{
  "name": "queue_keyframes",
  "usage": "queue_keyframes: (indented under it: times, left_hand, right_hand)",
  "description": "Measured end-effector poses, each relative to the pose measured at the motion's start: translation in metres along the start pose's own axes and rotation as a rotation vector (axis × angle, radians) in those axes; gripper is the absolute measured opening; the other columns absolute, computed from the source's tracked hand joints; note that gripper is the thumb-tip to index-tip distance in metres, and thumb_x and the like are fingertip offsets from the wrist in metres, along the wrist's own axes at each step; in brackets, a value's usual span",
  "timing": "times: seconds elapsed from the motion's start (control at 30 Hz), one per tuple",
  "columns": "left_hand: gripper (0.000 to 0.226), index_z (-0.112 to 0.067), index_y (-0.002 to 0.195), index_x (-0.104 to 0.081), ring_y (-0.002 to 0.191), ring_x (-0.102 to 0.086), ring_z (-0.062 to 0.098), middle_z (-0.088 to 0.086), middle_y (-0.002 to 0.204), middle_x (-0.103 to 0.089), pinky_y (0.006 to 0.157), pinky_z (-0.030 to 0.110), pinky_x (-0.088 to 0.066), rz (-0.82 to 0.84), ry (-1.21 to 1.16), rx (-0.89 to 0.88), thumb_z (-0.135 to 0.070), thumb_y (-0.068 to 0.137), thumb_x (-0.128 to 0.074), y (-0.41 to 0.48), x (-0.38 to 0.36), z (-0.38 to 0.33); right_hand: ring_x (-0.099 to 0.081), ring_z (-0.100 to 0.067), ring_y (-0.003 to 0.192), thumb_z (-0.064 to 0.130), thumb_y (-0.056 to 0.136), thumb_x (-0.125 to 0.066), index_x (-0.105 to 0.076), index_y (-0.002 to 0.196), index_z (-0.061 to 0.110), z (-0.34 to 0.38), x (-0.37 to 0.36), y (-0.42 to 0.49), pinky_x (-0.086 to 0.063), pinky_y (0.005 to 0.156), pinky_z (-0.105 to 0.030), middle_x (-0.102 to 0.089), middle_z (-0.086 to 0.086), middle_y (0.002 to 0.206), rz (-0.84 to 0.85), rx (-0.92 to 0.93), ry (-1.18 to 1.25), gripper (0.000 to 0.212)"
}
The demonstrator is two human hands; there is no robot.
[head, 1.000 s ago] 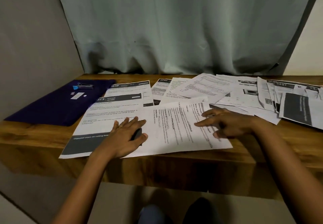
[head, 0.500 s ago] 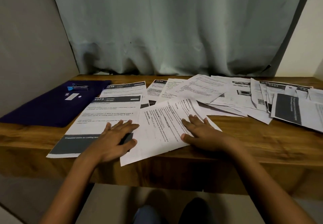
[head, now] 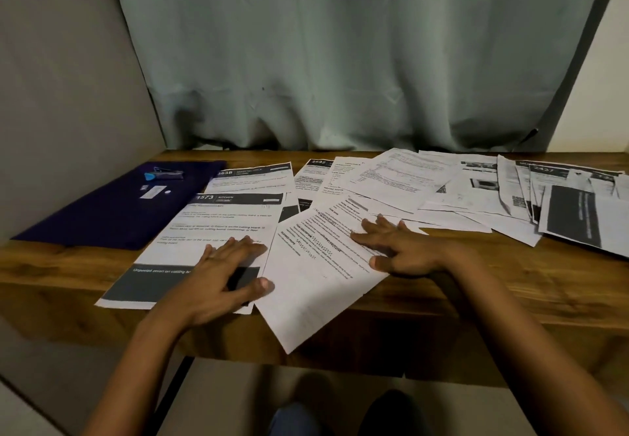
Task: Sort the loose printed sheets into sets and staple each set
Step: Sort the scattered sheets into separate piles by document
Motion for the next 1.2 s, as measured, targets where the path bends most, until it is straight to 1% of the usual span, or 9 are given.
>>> queue_keyframes:
  times: [0.13,0.27,0.33,0.4,0.53,0.9,1.0,1.13,1.2]
  left_hand:
    - [0.092,-0.060,0.131,-0.015,0.140,0.002,0.000,-0.022,0.150,-0.004,0.116,0.035,0.006,-0.031,0.024,0.000,-0.099,0.050,-0.030,-0.015,0.007,0.015]
    - [0.100,-0.054,0.137,-0.015,0.142,0.003,0.002,-0.021,0.152,-0.001,0.116,0.035,0.008,-0.022,0.103,-0.013,-0.100,0.049,-0.029,-0.019,0.001,0.022]
    - [0.103,-0.054,0.138,-0.011,0.142,0.004,0.003,-0.021,0.152,0.001,0.115,0.034,0.010,-0.003,0.156,-0.023,-0.101,0.048,-0.028,-0.020,-0.003,0.020]
    - [0.106,-0.053,0.138,-0.008,0.140,0.005,0.001,-0.020,0.152,0.002,0.115,0.034,0.010,0.009,0.208,-0.024,-0.102,0.046,-0.029,-0.020,-0.005,0.019]
    - [0.110,-0.050,0.140,-0.006,0.137,0.003,0.000,-0.018,0.153,0.001,0.115,0.033,0.006,0.005,0.233,-0.014,-0.102,0.045,-0.027,-0.022,-0.005,0.018]
    - [0.109,-0.047,0.144,-0.013,0.140,-0.004,0.003,-0.011,0.157,-0.010,0.116,0.034,0.001,-0.033,0.216,-0.022,-0.100,0.050,-0.030,-0.026,-0.007,0.016]
    - [0.111,-0.047,0.144,-0.011,0.140,-0.003,0.003,-0.011,0.157,-0.008,0.115,0.032,0.003,-0.008,0.204,-0.015,-0.099,0.049,-0.032,-0.025,-0.006,0.014]
    - [0.115,-0.045,0.145,-0.008,0.140,0.001,0.002,-0.012,0.158,-0.004,0.114,0.031,0.007,0.030,0.217,0.003,-0.098,0.048,-0.037,-0.022,-0.007,0.015]
    - [0.117,-0.045,0.146,-0.006,0.144,0.001,0.006,-0.011,0.158,-0.003,0.113,0.031,0.008,0.046,0.236,0.010,-0.099,0.046,-0.037,-0.019,-0.007,0.015]
  right_hand:
    - [-0.026,-0.020,0.139,0.031,0.094,-0.051,-0.039,0.141,0.015,0.016,0.023,-0.035,-0.026,0.107,-0.028,-0.032,-0.009,0.150,-0.409,-0.091,0.054,0.050]
    - [-0.051,-0.017,0.097,0.044,0.090,-0.055,-0.056,0.120,0.010,0.022,-0.002,-0.067,-0.038,0.077,-0.026,-0.056,-0.003,0.112,-0.678,-0.288,0.367,0.045]
    - [-0.050,-0.017,0.095,0.058,0.084,-0.053,-0.055,0.112,0.013,0.025,-0.024,-0.063,-0.043,0.078,-0.029,-0.052,0.001,0.102,-0.639,-0.339,0.334,0.053]
    - [-0.048,-0.021,0.110,0.066,0.081,-0.049,-0.053,0.115,0.012,0.029,-0.035,-0.055,-0.044,0.094,-0.039,-0.053,-0.003,0.114,-0.603,-0.357,0.202,0.064]
    - [-0.031,-0.022,0.134,0.058,0.090,-0.042,-0.039,0.138,0.013,0.038,-0.037,-0.041,-0.016,0.117,-0.043,-0.040,-0.006,0.141,-0.566,-0.265,0.085,0.067]
    - [-0.002,-0.021,0.146,0.040,0.097,-0.040,-0.022,0.149,0.016,0.034,-0.024,-0.018,0.008,0.115,-0.044,-0.010,-0.009,0.158,-0.337,-0.174,0.160,0.061]
    - [0.000,-0.020,0.146,0.035,0.098,-0.042,-0.025,0.148,0.019,0.039,-0.011,-0.023,0.005,0.117,-0.041,-0.011,-0.007,0.158,-0.456,-0.126,0.102,0.055]
    - [0.004,-0.009,0.144,0.070,0.080,-0.044,-0.011,0.151,0.028,0.092,-0.027,-0.037,0.002,0.117,-0.030,0.001,0.006,0.158,-0.330,0.187,0.060,0.088]
    - [0.001,-0.010,0.145,0.072,0.077,-0.050,-0.010,0.151,0.028,0.115,-0.041,-0.041,0.002,0.117,-0.029,-0.001,0.004,0.158,-0.261,0.266,-0.084,0.096]
Point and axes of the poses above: each hand's wrist, its own y-axis towards the middle knuckle, its own x-axis out of the back of the hand, z = x × y, the point moved 6 cm from there along y, towards the middle knuckle
